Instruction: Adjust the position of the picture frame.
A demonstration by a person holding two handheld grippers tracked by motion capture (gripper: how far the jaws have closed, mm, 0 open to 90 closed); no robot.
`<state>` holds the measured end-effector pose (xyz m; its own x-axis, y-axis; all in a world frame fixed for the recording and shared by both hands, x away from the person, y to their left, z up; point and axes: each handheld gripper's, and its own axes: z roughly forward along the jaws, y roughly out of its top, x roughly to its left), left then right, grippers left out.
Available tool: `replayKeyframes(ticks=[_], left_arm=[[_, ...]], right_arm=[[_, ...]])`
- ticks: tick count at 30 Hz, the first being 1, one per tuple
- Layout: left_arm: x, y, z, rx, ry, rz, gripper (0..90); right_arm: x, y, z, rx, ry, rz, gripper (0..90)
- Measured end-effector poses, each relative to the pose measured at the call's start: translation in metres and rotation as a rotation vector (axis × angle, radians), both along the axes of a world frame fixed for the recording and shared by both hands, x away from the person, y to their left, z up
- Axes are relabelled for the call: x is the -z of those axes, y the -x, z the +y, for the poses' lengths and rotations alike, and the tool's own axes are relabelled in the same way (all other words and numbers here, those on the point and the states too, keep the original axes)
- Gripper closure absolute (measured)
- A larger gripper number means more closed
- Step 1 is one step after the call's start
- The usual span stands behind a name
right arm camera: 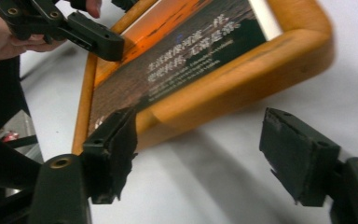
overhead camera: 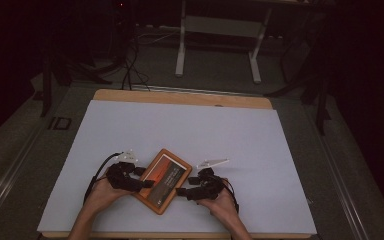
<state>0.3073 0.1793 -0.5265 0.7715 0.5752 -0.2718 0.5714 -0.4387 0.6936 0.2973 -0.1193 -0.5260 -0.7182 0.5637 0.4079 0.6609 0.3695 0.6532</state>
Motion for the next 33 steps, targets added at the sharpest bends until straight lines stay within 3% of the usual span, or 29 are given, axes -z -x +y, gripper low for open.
replayKeyframes(ticks=[7,8,12,17,21,26,33], left_arm=[[0.005,-0.005,0.004,0.0,0.046,0.08,34.6],[0.007,-0.008,0.004,0.006,0.063,0.113,34.5],[0.009,-0.009,0.0,0.017,0.06,0.152,30.7],[0.003,-0.008,0.001,-0.012,0.038,0.127,34.3],[0.002,-0.008,0.003,-0.027,0.038,0.144,37.7],[-0.002,-0.007,0.008,-0.043,0.06,0.148,44.2],[-0.012,-0.001,0.01,-0.072,0.094,0.109,52.7]], right_arm=[[0.003,-0.002,0.008,-0.009,-0.034,0.036,33.3],[0.004,-0.003,0.008,-0.006,-0.04,0.047,33.5],[0.006,-0.005,0.008,0.001,-0.064,0.076,34.1],[0.006,-0.005,0.008,0.008,-0.068,0.085,35.3],[0.005,-0.007,0.005,0.018,-0.079,0.091,39.1],[0.0,-0.007,0.001,0.015,-0.122,0.092,46.8],[-0.013,-0.008,-0.005,0.042,-0.171,0.063,55.0]])
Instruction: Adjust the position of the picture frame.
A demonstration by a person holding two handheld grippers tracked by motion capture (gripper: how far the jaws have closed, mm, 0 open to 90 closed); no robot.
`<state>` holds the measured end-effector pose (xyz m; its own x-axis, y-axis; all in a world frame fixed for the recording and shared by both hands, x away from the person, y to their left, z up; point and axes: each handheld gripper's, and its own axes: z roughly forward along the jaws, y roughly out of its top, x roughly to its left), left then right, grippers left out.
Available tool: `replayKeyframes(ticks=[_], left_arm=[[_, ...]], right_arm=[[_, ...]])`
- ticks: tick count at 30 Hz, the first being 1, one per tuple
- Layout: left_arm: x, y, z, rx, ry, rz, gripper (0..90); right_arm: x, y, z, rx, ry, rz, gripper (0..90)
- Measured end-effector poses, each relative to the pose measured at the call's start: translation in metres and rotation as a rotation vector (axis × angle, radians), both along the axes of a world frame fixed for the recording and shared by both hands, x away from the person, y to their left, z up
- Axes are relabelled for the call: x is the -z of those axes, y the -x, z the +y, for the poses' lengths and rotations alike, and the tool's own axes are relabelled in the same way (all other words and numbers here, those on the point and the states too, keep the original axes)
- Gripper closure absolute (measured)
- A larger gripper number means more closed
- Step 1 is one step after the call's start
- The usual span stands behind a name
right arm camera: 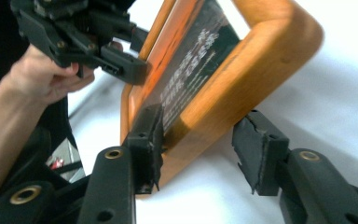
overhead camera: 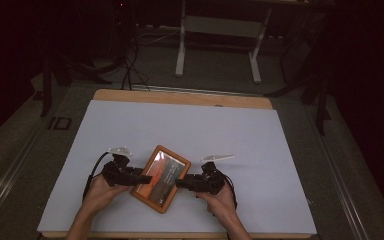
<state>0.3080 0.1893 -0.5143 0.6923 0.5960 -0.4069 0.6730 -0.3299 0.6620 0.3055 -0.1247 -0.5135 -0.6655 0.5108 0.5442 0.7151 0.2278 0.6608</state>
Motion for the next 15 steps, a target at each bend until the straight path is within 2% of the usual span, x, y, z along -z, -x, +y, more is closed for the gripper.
replayKeyframes(ticks=[2,4,6,7,8,10,12,15], left_arm=[[-0.001,0.001,-0.001,-0.003,0.001,-0.007,55.2],[-0.005,0.005,-0.006,0.012,0.016,-0.039,57.2],[-0.008,0.008,-0.011,0.012,0.002,-0.058,60.0],[-0.01,0.01,-0.014,0.009,-0.003,-0.076,60.5],[-0.01,0.01,-0.014,0.009,-0.003,-0.076,62.2],[-0.012,0.013,-0.019,0.023,0.01,-0.111,64.3],[-0.013,0.017,-0.029,0.036,0.0,-0.139,66.4],[-0.014,0.018,-0.043,0.012,-0.002,-0.159,66.6]], right_arm=[[-0.002,0.0,-0.002,0.008,-0.005,-0.003,56.3],[-0.007,-0.001,-0.006,0.029,-0.023,-0.022,60.1],[-0.014,0.0,-0.01,0.04,-0.043,-0.043,63.1],[-0.016,0.0,-0.011,0.042,-0.04,-0.051,63.6],[-0.016,0.0,-0.011,0.042,-0.04,-0.051,63.6],[-0.025,0.002,-0.016,0.067,-0.018,-0.1,65.2],[-0.03,0.0,-0.024,0.083,-0.05,-0.112,64.5],[-0.036,-0.002,-0.034,0.104,-0.055,-0.136,63.4]])
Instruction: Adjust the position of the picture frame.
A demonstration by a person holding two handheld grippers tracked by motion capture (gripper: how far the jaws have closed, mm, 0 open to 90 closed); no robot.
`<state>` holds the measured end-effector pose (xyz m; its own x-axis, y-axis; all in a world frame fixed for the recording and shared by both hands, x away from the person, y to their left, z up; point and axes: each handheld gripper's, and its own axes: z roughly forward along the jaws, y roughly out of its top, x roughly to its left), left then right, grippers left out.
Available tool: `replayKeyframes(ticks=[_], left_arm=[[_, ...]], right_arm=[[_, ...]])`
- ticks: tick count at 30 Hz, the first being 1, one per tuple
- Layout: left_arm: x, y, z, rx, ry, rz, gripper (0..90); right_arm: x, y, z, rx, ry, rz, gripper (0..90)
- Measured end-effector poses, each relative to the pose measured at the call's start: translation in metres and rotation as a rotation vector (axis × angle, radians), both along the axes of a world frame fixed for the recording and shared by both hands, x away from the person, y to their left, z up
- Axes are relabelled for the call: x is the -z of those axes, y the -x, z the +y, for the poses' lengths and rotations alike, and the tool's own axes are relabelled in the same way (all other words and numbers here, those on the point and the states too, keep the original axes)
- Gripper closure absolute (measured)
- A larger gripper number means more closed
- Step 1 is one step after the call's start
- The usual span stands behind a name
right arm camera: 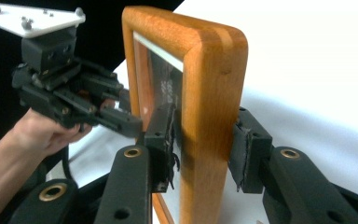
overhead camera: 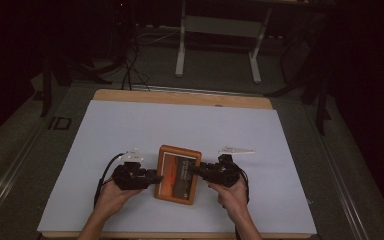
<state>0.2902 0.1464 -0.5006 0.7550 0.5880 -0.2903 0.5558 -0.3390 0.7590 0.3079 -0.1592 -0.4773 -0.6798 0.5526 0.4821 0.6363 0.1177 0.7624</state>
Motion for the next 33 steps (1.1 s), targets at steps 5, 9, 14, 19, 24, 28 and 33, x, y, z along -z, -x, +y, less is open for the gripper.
replayKeyframes(ticks=[5,9,14,19,24,28,33], left_arm=[[0.001,-0.001,-0.013,-0.03,0.03,-0.006,66.6],[0.001,-0.001,-0.021,-0.061,0.03,-0.019,66.3],[0.001,0.0,-0.032,-0.109,0.008,-0.021,65.6],[0.002,0.0,-0.04,-0.154,0.003,-0.017,65.3],[0.005,-0.001,-0.044,-0.181,0.003,-0.02,64.8],[0.006,-0.003,-0.048,-0.189,-0.006,-0.024,63.2],[0.009,-0.009,-0.048,-0.195,0.005,0.006,61.3]], right_arm=[[-0.007,-0.003,-0.01,0.033,0.014,-0.044,62.3],[-0.011,-0.006,-0.014,0.049,0.018,-0.071,61.8],[-0.009,-0.012,-0.017,0.068,0.029,-0.077,60.7],[-0.006,-0.02,-0.021,0.073,0.028,-0.072,59.6],[0.003,-0.033,-0.024,0.074,0.013,-0.029,57.7],[0.009,-0.04,-0.027,0.08,-0.003,0.004,56.7],[0.014,-0.048,-0.028,0.077,-0.005,0.033,56.3]])
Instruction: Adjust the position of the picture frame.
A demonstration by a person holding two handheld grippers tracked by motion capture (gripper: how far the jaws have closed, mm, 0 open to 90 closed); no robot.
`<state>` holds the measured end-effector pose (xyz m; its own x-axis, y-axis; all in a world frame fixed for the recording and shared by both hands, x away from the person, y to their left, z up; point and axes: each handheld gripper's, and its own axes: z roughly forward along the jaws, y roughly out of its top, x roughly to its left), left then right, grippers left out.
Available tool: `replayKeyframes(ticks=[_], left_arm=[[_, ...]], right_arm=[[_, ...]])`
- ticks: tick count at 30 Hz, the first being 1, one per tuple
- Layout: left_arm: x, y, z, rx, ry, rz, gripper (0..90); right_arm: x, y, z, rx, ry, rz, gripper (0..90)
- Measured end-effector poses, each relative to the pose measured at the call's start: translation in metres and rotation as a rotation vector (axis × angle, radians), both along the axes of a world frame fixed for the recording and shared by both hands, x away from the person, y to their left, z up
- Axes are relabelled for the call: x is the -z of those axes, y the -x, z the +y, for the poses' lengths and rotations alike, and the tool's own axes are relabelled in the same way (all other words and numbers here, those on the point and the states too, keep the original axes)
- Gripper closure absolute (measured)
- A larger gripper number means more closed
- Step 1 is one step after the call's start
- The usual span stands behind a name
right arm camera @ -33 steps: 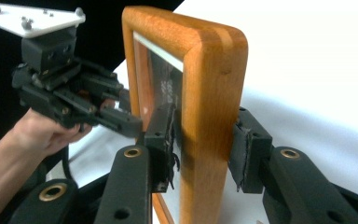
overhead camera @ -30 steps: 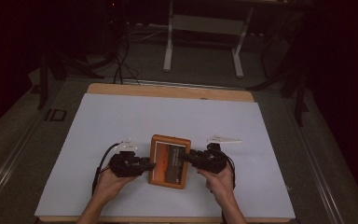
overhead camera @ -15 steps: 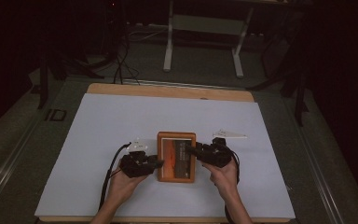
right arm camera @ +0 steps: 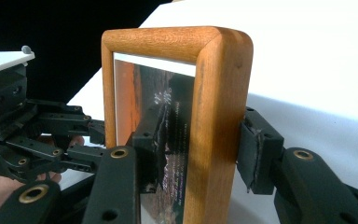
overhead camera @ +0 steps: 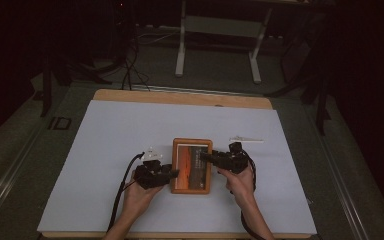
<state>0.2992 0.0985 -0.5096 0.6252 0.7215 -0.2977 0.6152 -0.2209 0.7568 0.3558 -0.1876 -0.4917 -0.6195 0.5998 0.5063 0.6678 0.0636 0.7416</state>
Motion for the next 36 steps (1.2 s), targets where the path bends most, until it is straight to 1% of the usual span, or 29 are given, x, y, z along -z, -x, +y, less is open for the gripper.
replayKeyframes(ticks=[5,8,9,13,14,16,17,21,23,24,27,28,30,35,36], left_arm=[[0.005,-0.01,0.0,0.0,0.019,0.046,58.6],[0.007,-0.011,-0.003,-0.005,0.004,0.046,55.6],[0.008,-0.012,-0.003,-0.007,0.006,0.055,54.7],[0.013,-0.019,0.0,-0.009,0.032,0.1,53.5],[0.015,-0.021,0.0,-0.011,0.032,0.111,52.3],[0.02,-0.028,0.003,-0.004,0.057,0.157,50.1],[0.021,-0.029,0.004,0.002,0.061,0.162,49.9],[0.027,-0.037,0.008,0.036,0.093,0.193,49.7],[0.027,-0.039,0.01,0.058,0.092,0.187,49.7],[0.027,-0.041,0.01,0.074,0.089,0.188,49.7],[0.027,-0.044,0.011,0.097,0.089,0.186,49.8],[0.027,-0.046,0.011,0.113,0.082,0.187,49.8],[0.026,-0.048,0.011,0.126,0.082,0.19,49.8],[0.026,-0.05,0.01,0.13,0.079,0.195,49.8],[0.026,-0.049,0.01,0.131,0.075,0.189,49.7]], right_arm=[[0.007,-0.011,0.0,0.009,0.004,0.052,55.0],[0.011,-0.018,0.001,0.011,0.006,0.084,54.3],[0.012,-0.02,0.002,0.008,0.014,0.088,53.5],[0.017,-0.026,0.003,0.008,0.038,0.107,52.5],[0.018,-0.027,0.004,0.014,0.049,0.111,53.1],[0.022,-0.029,0.004,0.029,0.093,0.109,54.7],[0.025,-0.03,0.004,0.033,0.104,0.123,54.2],[0.034,-0.031,0.003,0.041,0.082,0.151,53.2],[0.036,-0.03,0.002,0.043,0.072,0.156,53.5],[0.036,-0.029,0.002,0.044,0.073,0.157,53.4],[0.035,-0.027,0.001,0.045,0.084,0.155,53.3],[0.035,-0.027,0.001,0.046,0.085,0.156,53.3],[0.035,-0.026,-0.001,0.05,0.084,0.155,53.3],[0.036,-0.025,-0.003,0.042,0.084,0.153,53.3],[0.035,-0.025,-0.003,0.04,0.086,0.153,53.0]])
